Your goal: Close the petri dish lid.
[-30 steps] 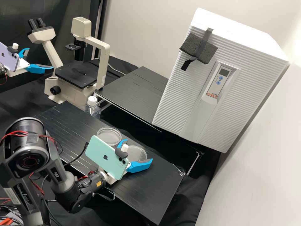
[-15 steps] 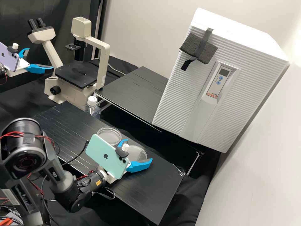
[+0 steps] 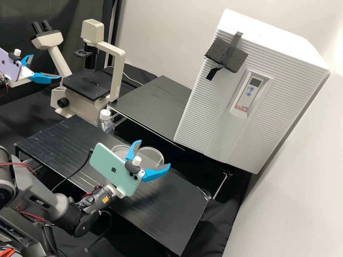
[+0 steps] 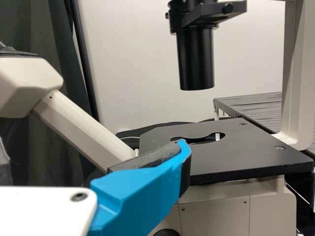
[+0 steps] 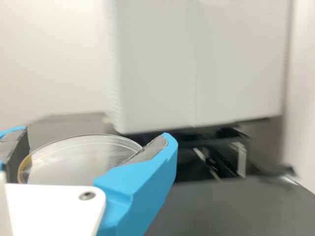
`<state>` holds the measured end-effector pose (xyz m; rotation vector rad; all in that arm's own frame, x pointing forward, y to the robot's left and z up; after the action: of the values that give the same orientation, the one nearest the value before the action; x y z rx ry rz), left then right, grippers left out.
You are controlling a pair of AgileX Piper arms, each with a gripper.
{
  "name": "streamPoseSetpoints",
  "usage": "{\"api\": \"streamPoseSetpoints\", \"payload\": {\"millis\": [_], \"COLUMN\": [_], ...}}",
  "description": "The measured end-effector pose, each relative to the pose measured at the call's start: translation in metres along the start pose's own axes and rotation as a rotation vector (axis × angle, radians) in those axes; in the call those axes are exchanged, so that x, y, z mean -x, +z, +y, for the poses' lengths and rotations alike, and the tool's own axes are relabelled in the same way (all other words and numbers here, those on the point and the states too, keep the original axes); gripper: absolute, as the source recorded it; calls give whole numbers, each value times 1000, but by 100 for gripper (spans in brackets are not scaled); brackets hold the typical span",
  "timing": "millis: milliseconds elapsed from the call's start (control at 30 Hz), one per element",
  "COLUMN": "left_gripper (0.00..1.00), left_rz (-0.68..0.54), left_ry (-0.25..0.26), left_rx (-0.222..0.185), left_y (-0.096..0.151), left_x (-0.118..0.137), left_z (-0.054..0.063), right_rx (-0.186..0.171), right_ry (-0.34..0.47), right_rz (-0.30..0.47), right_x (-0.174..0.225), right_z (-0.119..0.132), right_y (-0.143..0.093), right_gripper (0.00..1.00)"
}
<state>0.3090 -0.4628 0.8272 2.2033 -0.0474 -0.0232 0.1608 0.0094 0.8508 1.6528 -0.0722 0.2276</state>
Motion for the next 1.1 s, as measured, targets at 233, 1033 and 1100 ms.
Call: {"api": "streamPoseSetpoints", "payload": {"millis": [233,1033,1100], "left_gripper": [100,100,100], "left_rz": [0,0,0], "left_ry": [0,0,0], "left_rx": [0,0,0], "left_y": [0,0,0], "left_x": [0,0,0], "left_z": [0,0,0], "right_rx": [86,285,283], "right_ry": [-85,-231,-230], "right_rz": [131,114,93], "right_x": [-3,-4,-5], "right_z": [-28,-70,-71], "right_y": [-27,-32,-29], "right_gripper": [0,0,0]}}
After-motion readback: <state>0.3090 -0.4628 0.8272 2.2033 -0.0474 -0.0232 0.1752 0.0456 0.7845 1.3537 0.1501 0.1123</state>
